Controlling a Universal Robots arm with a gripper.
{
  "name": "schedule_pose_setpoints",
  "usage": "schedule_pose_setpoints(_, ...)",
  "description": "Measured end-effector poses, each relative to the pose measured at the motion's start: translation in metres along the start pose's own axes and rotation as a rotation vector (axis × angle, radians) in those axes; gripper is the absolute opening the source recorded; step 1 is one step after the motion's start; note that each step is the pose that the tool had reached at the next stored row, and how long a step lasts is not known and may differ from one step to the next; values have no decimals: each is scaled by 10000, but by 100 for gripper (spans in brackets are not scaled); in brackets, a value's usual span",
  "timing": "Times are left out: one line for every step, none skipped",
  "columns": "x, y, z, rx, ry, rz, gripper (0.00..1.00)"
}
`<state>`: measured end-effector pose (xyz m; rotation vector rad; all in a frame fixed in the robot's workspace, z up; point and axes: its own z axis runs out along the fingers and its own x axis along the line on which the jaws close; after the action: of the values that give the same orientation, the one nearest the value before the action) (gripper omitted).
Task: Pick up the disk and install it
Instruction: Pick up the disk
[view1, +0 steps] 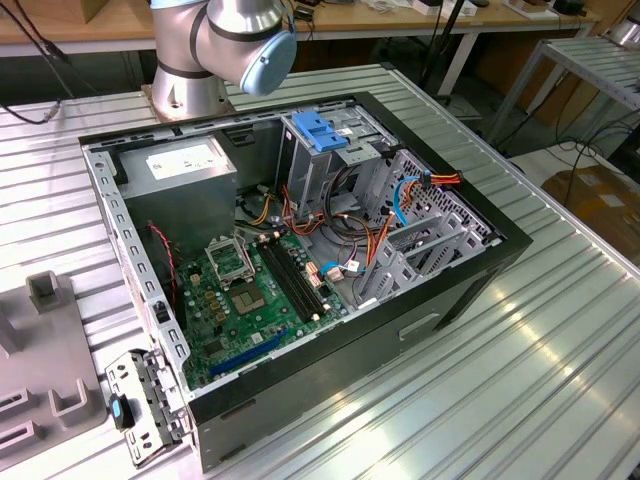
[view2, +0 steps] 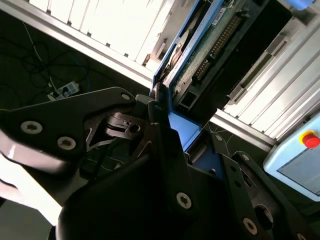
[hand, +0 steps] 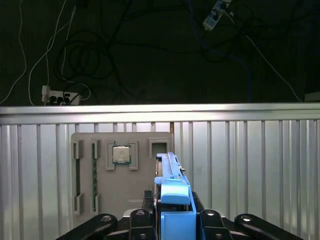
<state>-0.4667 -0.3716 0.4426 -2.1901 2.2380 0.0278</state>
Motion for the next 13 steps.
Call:
schedule_pose_setpoints(0, 0, -19, -4, 0, 0, 37)
schedule_pose_setpoints(0, 0, -35, -7, 0, 0, 37)
schedule_pose_setpoints(-2, -1, -74, -18, 0, 0, 37)
schedule_pose_setpoints(-2, -1, -97, -22, 0, 0, 37)
schedule_pose_setpoints(-2, -2, -115, -25, 0, 0, 37)
schedule_pose_setpoints(-2, -1, -135, -28, 0, 0, 37)
schedule_pose_setpoints(-3, -2, -162, -33, 1, 0, 37)
schedule_pose_setpoints(-4, -2, -188, -39, 1, 0, 37)
schedule_pose_setpoints(-4, -2, -212, -42, 1, 0, 37)
schedule_pose_setpoints(-4, -2, -231, -46, 0, 0, 37)
schedule_pose_setpoints(-5, -2, -265, -52, 1, 0, 37)
schedule_pose_setpoints(-5, -2, -282, -54, 1, 0, 37)
schedule_pose_setpoints(-6, -2, -316, -60, 1, 0, 37)
